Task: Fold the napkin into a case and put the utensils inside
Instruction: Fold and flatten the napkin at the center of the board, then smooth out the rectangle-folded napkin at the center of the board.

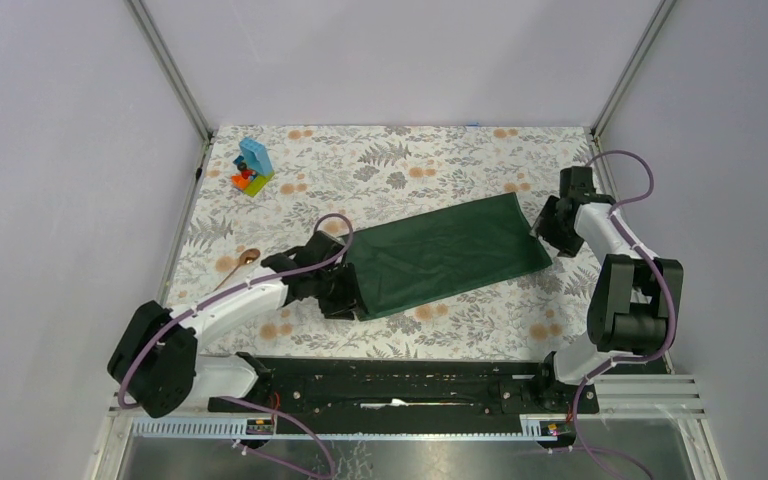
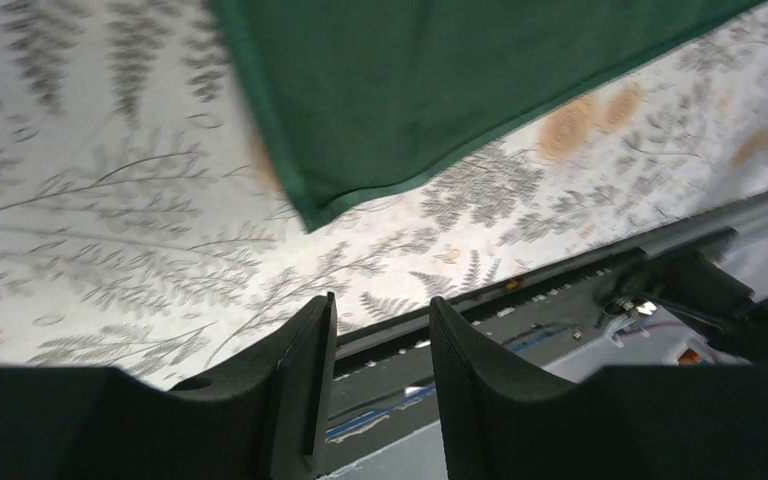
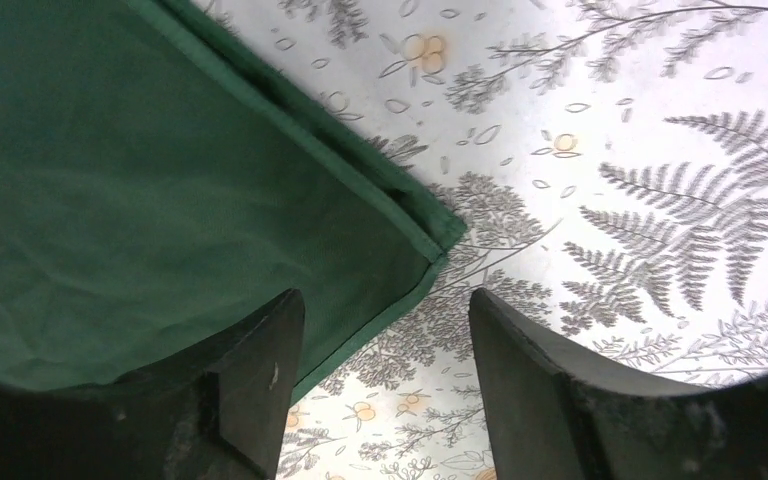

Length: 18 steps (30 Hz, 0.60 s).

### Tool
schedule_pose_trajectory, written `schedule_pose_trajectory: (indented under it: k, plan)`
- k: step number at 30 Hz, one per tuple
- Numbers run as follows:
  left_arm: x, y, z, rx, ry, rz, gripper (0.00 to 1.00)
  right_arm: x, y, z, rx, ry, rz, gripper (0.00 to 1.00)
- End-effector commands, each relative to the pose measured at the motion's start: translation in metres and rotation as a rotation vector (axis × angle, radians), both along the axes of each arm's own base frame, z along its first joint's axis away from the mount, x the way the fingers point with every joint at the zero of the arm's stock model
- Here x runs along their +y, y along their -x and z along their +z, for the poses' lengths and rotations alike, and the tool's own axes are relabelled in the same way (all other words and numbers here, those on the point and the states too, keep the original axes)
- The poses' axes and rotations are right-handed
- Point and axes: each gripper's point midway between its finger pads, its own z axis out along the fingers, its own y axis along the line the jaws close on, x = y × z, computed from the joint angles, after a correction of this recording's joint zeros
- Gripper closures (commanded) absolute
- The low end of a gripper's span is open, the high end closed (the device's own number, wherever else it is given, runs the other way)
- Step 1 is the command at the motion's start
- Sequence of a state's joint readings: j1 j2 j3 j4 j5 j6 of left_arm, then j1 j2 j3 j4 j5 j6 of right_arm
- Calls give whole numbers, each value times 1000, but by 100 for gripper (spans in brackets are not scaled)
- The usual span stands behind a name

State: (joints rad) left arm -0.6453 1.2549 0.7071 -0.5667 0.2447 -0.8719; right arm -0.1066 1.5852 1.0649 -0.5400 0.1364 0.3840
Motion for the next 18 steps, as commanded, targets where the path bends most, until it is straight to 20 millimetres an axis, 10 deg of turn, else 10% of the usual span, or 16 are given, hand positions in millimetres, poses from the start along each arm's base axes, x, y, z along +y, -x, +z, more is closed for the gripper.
schedule_pose_trajectory:
  k: [1, 13, 18]
  plan:
    - [-46, -29, 36, -131, 237, -74, 56, 31, -23, 24, -126, -134, 114, 29]
    - [-33, -35, -40, -95, 118, -51, 49, 35, -49, -32, -35, -189, 90, 23]
    - [-33, -45, -9, -188, 128, -81, 38, 11, -42, -41, 2, -64, 32, 18]
